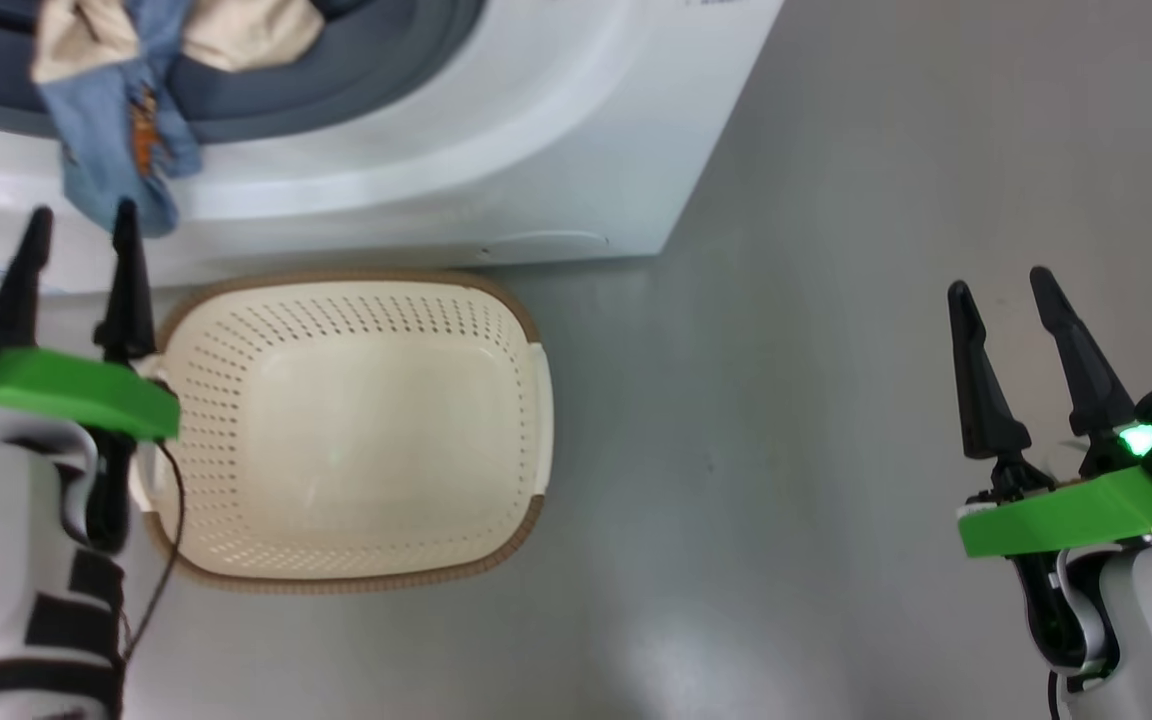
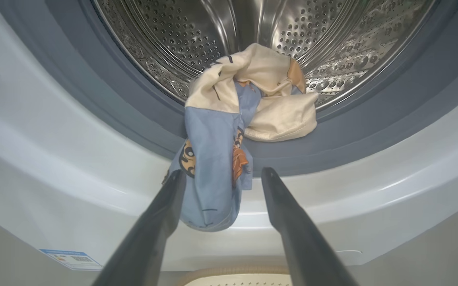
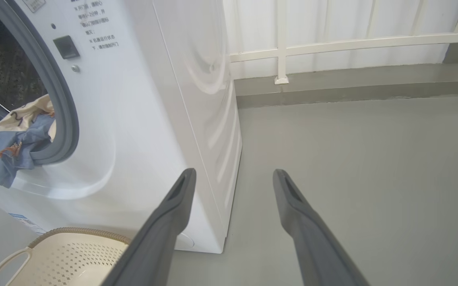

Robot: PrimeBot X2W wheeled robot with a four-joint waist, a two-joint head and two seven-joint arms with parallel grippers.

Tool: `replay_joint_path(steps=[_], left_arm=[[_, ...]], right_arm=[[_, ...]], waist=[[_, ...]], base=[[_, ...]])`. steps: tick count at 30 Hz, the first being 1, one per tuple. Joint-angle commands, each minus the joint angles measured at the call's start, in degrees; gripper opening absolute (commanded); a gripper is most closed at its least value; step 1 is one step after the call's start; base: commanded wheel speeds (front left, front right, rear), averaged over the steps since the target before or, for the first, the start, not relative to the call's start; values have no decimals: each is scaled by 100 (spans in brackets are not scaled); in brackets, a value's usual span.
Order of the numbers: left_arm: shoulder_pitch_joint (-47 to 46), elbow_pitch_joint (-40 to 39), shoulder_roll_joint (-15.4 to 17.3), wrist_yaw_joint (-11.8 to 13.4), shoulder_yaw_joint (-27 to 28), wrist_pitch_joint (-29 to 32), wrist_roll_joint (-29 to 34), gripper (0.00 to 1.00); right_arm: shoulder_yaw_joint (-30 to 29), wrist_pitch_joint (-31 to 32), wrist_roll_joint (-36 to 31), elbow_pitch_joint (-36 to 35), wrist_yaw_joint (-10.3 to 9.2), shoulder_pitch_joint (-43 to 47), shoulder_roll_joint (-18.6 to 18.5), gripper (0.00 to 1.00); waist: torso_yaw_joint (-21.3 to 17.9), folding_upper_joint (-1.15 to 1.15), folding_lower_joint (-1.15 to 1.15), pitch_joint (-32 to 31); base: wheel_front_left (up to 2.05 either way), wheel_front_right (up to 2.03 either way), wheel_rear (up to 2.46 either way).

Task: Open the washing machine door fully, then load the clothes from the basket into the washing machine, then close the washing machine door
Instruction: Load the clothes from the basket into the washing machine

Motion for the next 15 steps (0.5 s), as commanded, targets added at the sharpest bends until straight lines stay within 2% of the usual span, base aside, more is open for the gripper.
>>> replay_joint_path(steps=[1,15], left_arm=[[-150,-20,311,3,114,-36,-24,100],[-709,439,522,3,181,-36,-37,100]], right_arm=[[119,-46,-60,-157,25,-62,-36,100],[186,-46,-52,-208,25,-198,-12,100]], waist=[[-158,0,-1,226],[-379,0,-1,476]], base=[[0,0,0],[0,0,0]])
